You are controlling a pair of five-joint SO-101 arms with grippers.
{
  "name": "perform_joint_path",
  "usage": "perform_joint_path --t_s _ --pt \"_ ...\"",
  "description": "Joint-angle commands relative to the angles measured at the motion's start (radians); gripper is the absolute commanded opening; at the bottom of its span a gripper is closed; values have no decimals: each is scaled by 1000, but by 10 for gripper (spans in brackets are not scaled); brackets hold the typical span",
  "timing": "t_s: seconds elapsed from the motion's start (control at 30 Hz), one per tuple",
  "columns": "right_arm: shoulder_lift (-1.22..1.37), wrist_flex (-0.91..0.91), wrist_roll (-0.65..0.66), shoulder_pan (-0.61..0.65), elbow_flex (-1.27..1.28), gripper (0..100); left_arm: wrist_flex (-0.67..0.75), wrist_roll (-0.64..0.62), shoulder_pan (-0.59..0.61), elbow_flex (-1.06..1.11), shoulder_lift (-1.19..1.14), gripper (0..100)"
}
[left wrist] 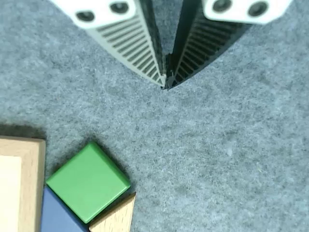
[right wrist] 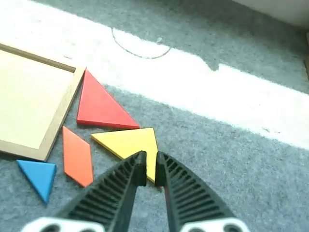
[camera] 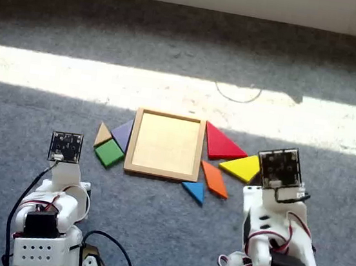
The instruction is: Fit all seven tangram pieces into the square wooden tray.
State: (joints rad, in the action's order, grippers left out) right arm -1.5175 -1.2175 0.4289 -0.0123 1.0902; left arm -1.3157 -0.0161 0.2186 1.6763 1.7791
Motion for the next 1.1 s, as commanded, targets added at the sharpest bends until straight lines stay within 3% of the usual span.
perform_joint_path --t_s 0.0,0.3,0.47,0.7,0.83,1.07 --pt "289 30 8 62 -166 53 -5 6 -1 19 36 6" --pt "825 35 9 217 -375 235 -5 6 -1 19 36 6" --pt "1092 31 14 298 -509 267 -5 6 -1 19 36 6" --pt "1428 30 31 328 -768 381 -5 6 -1 19 36 6" --pt "1566 30 138 340 -863 389 -5 6 -1 19 36 6" --pt "1690 30 163 381 -934 389 -5 6 -1 19 36 6"
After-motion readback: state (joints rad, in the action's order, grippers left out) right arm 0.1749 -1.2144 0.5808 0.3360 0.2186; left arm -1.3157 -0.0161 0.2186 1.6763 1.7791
